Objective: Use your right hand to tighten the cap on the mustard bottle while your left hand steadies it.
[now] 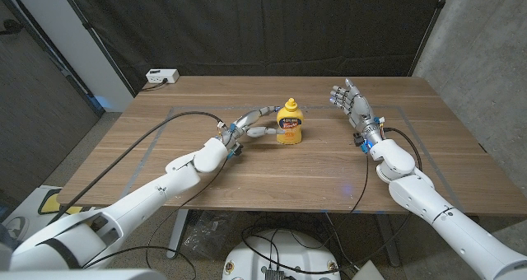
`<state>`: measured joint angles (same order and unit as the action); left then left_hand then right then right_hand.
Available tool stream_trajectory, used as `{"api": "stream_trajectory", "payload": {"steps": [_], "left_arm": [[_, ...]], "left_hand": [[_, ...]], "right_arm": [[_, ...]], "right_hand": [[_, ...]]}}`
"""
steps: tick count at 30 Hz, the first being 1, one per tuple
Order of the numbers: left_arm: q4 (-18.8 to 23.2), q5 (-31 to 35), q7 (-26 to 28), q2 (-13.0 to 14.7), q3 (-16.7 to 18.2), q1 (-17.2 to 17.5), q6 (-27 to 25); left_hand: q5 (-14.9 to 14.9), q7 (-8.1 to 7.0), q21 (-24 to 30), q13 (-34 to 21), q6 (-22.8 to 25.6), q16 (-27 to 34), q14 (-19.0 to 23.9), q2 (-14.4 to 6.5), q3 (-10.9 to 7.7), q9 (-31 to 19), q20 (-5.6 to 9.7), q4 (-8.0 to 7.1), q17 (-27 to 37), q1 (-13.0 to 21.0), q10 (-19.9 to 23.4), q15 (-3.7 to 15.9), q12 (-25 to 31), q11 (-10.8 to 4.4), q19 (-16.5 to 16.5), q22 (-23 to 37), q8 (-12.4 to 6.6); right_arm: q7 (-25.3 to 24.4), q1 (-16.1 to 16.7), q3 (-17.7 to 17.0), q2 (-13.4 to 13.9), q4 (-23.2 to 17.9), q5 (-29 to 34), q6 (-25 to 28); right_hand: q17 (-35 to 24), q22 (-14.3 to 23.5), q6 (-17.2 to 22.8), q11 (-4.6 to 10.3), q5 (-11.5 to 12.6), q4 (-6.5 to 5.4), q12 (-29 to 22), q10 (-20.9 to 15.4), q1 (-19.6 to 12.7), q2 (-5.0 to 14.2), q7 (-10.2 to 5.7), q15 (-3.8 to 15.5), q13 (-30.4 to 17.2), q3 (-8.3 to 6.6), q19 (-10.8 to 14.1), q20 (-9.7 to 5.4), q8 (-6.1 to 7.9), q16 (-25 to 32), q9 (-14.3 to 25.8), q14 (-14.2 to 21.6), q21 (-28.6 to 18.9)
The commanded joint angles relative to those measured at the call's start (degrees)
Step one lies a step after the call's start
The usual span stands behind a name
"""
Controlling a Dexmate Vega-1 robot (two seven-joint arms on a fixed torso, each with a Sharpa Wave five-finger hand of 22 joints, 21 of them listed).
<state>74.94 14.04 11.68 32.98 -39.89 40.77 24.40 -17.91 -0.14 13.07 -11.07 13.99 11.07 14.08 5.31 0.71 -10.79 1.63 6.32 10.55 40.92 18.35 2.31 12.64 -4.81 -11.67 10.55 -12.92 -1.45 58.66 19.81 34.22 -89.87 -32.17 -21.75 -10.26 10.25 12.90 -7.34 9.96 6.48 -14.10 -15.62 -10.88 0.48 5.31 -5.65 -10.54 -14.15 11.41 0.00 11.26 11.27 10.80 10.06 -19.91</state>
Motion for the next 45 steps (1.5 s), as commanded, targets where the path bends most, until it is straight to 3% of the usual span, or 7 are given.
{"api": "stream_trajectory", "payload": {"steps": [1, 9, 32, 45], "left_arm": [[-1.29, 0.95, 1.04, -1.29, -0.98, -0.56, 0.33], [-4.65, 0.54, -0.01, -2.44, -2.14, -2.35, 2.46], [-8.66, -1.07, 0.86, -5.58, -2.81, -3.93, 5.48], [-11.91, -1.88, -0.87, -7.44, -3.97, -6.22, 7.40]], "left_hand": [[0.12, -0.22, 0.40, -0.30, 1.13, 0.63, 1.29, -0.67, 0.00, -0.26, -0.08, 0.03, 0.12, 0.98, 1.28, 1.04, 0.59, 0.08, -1.10, 0.12, -0.42], [0.15, -0.14, 0.78, -0.31, 3.16, 0.88, 2.71, -1.09, -0.09, -0.26, 0.13, 0.13, 0.08, 1.69, 3.07, 1.49, 0.94, -0.61, -2.58, 0.11, -0.86], [0.17, -0.49, 0.92, -0.32, 4.53, 1.03, 4.24, -1.66, -0.25, -0.25, -0.26, 0.24, 0.07, 2.62, 4.29, 1.61, 0.93, -0.79, -3.67, 0.11, -0.91], [0.37, -0.53, 1.76, -0.32, 6.41, 1.52, 7.06, -2.84, -0.75, -0.25, -0.76, 0.36, 0.09, 3.98, 6.34, 1.92, 1.09, -1.33, -6.74, 0.11, -1.04]], "right_arm": [[-0.49, 1.24, -0.51, 0.61, -0.94, -0.44, 0.34], [-1.09, 2.40, -1.29, 1.36, -1.73, -0.51, 0.40], [-1.06, 1.74, -1.21, 1.02, -1.41, -0.31, 0.39], [-1.14, 1.43, -1.12, 0.74, -0.97, -0.16, 0.26]], "right_hand": [[-0.32, 0.20, 0.32, -0.10, 0.22, 0.19, -0.11, -0.66, -0.49, 0.21, -0.28, -0.34, -0.16, -0.15, -0.17, 0.03, 0.20, -0.23, 0.10, 0.08, 0.24], [-0.33, 0.20, 0.35, -0.06, 0.22, 0.20, -0.03, -0.64, -0.48, 0.23, -0.28, -0.31, -0.17, -0.13, -0.11, 0.11, 0.19, -0.22, 0.10, 0.23, 0.35], [-0.33, 0.22, 0.43, 0.01, 0.23, 0.23, 0.10, -0.80, -0.51, 0.31, -0.29, -0.40, -0.19, -0.11, 0.00, 0.15, 0.18, -0.32, 0.10, 0.29, 0.67], [-0.34, 0.23, 0.54, -0.06, 0.22, 0.24, 0.18, -0.87, -0.47, 0.30, -0.35, -0.34, -0.21, -0.07, 0.08, 0.18, 0.19, -0.36, 0.10, 0.33, 0.85]]}}
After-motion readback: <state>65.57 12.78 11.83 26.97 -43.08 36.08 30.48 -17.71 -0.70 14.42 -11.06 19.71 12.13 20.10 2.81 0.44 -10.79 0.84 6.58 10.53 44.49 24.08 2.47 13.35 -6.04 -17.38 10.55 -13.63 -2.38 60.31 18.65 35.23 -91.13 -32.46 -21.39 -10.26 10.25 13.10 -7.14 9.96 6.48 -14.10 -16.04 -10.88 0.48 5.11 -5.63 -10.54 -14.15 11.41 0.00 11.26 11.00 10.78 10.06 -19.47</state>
